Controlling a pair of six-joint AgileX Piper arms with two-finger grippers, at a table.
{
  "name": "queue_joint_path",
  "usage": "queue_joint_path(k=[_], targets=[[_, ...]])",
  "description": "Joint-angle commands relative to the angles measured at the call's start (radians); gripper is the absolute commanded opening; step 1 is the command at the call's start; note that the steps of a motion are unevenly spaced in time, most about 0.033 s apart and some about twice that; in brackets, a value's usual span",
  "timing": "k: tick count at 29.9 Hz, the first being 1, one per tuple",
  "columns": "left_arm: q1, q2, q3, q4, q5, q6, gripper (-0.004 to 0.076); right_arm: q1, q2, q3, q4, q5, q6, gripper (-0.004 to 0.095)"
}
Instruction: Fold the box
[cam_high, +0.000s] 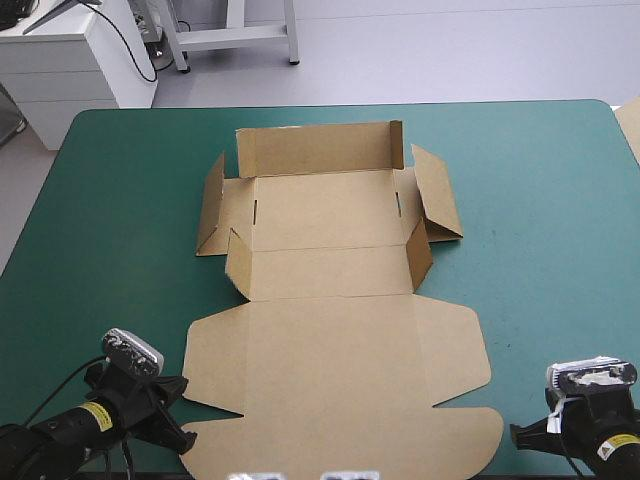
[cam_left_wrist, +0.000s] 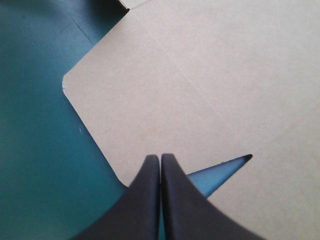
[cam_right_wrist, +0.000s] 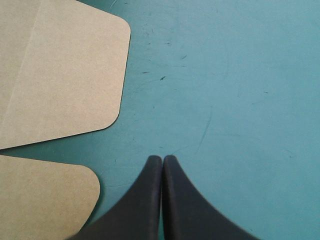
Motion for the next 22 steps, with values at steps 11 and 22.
queue_joint_path(k=[11, 22], targets=[[-0.006, 0.008, -0.055, -0.025, 0.008, -0.010, -0.0008, -0.001, 0.158, -0.195, 0.019, -0.024, -0.003, -0.0015], [-0.006, 0.008, -0.053, -0.018, 0.000, -0.002, -0.0008, -0.001, 0.536, -0.567, 0.189, -0.015, -0.128, -0.0015]])
